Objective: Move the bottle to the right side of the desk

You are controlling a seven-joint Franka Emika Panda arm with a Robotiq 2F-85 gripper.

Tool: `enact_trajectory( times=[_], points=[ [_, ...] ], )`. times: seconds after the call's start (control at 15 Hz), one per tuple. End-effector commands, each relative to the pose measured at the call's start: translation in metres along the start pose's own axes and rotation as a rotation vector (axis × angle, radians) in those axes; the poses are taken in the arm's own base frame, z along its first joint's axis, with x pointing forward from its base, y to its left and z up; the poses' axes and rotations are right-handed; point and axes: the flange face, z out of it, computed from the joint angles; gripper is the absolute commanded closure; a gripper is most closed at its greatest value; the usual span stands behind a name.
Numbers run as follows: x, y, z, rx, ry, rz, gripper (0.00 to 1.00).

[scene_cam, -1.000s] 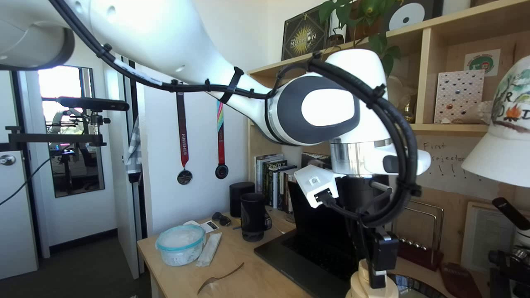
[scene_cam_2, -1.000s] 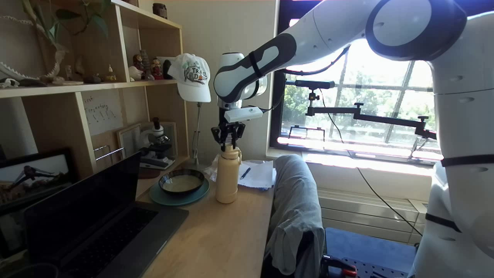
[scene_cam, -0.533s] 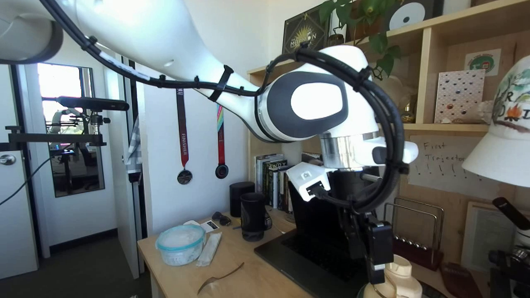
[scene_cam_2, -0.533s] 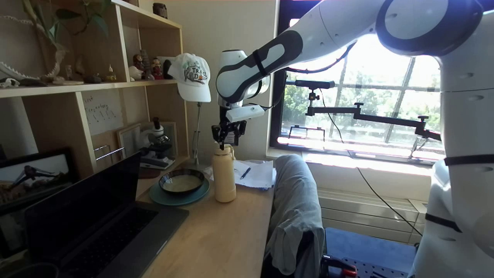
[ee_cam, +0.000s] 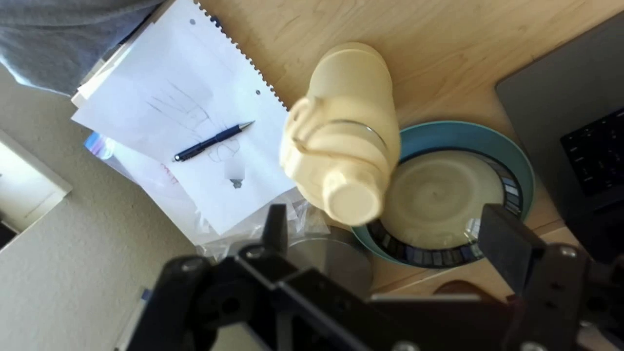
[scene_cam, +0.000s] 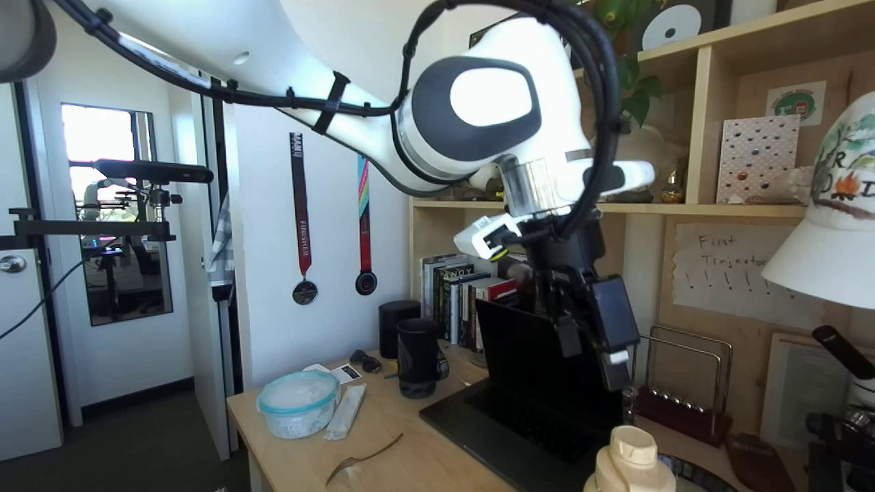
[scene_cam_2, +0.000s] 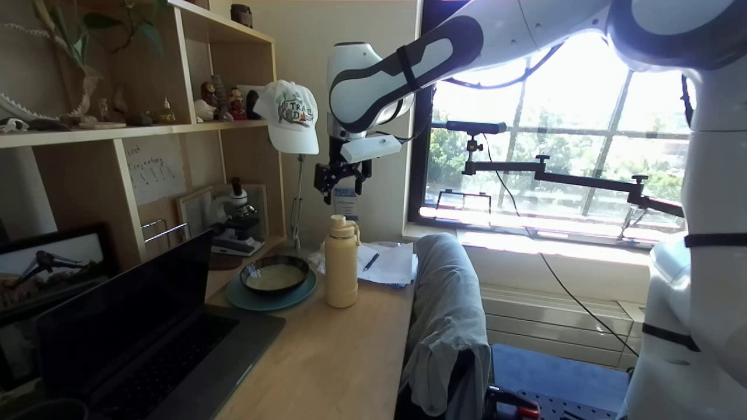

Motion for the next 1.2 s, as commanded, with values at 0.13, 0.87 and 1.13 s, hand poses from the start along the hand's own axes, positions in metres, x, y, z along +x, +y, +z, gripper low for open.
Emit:
enact_trajectory(
  times=[0.13, 0.87, 1.13],
  points=[
    [-0.044, -0.080, -0.102, 0.021, 0.019, -0.207, 0.00],
    [-0.174, -0.283, -0.216, 0.138, 0.055, -0.720, 0.00],
    [-0.191, -0.306, -0.219, 0.117, 0.068, -0.765, 0.00]
  ],
)
